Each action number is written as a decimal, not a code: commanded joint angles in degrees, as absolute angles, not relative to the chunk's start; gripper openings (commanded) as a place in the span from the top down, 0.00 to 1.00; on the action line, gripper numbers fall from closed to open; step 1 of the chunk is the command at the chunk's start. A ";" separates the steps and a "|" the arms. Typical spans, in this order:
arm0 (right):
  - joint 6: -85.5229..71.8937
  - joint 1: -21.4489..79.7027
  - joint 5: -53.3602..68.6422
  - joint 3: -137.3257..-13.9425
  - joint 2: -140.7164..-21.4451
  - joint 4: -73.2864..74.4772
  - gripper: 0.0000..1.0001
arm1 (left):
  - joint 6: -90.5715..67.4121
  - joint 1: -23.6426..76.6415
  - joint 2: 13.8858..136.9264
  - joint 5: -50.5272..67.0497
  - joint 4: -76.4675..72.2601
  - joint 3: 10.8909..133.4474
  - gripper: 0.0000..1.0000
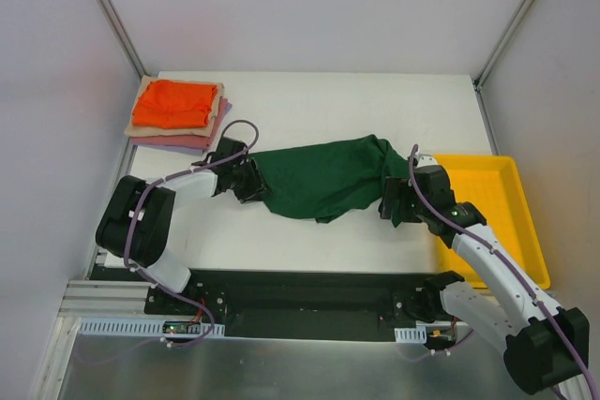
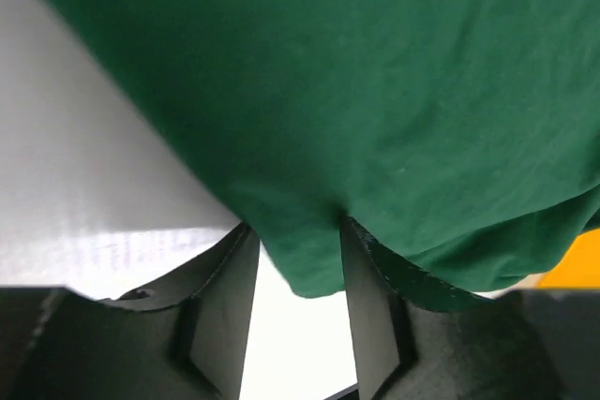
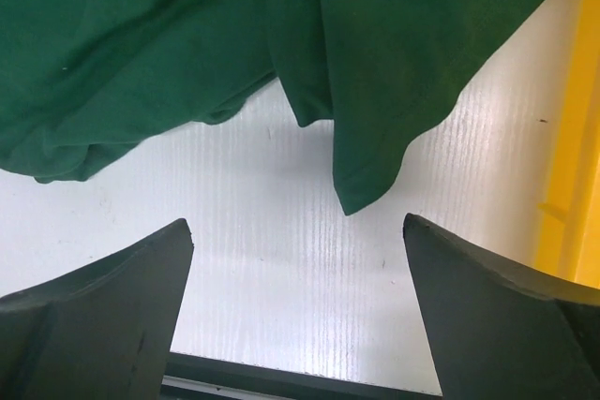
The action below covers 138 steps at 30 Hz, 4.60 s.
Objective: Fold and stack the t-shirts
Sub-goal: Flatten out the tshirt
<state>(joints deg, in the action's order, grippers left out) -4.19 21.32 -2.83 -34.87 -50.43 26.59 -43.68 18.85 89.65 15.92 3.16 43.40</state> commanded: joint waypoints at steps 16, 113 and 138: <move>-5.18 22.50 -4.57 -35.77 -58.79 26.03 0.03 | -44.47 21.71 72.96 4.22 8.51 41.57 1.00; -9.32 28.33 1.93 -69.33 -109.41 32.60 0.04 | -43.95 8.79 57.91 3.33 18.20 39.90 0.01; -17.13 43.24 -7.13 -51.95 -82.87 34.11 0.03 | -38.50 9.14 77.41 14.67 7.47 49.73 0.01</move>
